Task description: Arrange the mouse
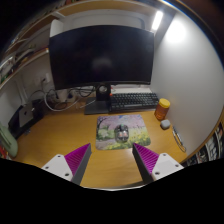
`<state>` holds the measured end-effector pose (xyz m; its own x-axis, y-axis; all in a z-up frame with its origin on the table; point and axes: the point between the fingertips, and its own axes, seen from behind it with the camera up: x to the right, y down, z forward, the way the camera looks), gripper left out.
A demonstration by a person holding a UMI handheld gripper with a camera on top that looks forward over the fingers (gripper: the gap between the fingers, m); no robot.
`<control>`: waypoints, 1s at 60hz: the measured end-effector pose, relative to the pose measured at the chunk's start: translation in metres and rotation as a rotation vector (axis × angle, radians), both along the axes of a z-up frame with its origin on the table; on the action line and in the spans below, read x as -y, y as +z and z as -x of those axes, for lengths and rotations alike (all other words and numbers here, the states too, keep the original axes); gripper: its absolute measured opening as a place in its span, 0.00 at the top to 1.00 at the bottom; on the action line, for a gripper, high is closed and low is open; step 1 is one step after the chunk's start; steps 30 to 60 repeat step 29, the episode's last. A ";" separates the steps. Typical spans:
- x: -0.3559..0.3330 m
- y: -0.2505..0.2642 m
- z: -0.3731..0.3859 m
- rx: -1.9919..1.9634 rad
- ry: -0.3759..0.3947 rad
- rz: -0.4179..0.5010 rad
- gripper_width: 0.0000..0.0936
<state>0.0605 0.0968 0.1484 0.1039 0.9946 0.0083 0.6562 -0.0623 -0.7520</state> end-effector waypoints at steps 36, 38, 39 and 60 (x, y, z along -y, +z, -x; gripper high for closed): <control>0.057 0.029 -0.050 -0.015 0.055 0.001 0.09; 0.057 0.029 -0.050 -0.015 0.055 0.001 0.09; 0.057 0.029 -0.050 -0.015 0.055 0.001 0.09; 0.057 0.029 -0.050 -0.015 0.055 0.001 0.09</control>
